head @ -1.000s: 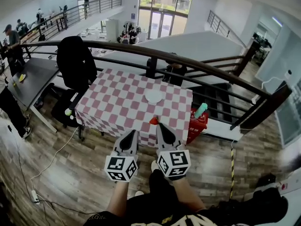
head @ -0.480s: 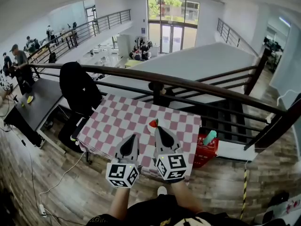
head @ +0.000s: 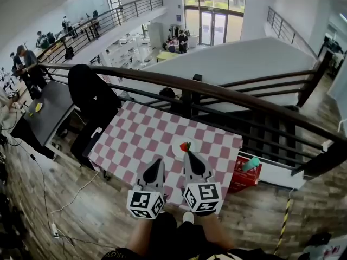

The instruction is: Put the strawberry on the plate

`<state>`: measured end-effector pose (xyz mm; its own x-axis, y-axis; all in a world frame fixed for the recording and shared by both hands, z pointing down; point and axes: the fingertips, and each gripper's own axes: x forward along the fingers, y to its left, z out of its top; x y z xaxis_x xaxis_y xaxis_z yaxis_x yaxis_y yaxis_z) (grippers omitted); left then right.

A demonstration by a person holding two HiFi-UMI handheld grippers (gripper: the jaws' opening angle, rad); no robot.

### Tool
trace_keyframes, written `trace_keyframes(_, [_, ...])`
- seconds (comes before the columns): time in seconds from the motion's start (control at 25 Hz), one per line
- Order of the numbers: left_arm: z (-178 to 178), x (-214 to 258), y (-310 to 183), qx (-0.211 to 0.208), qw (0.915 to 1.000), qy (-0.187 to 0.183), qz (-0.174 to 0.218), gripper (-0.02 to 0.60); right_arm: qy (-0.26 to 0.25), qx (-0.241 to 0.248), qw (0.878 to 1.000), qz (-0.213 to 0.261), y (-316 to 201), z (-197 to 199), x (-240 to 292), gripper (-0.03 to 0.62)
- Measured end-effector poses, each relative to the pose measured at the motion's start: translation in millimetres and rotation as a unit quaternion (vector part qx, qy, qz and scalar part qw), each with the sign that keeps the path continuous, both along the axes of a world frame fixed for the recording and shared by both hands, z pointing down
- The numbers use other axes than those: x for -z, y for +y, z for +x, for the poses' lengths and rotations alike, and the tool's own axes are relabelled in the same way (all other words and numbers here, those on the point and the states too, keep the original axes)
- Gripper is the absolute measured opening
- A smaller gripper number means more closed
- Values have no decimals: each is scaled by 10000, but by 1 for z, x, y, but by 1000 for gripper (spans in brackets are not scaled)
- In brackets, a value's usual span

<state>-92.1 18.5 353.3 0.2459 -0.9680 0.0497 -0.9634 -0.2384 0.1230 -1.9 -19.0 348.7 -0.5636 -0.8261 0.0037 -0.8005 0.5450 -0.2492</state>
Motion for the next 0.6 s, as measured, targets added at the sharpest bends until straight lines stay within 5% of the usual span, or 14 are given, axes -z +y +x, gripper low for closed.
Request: trace_keyframes(0.6, [25,-89,-118,-520,9930,284,-1023,9,448,-635,9923,-964,-103,30,-84,15])
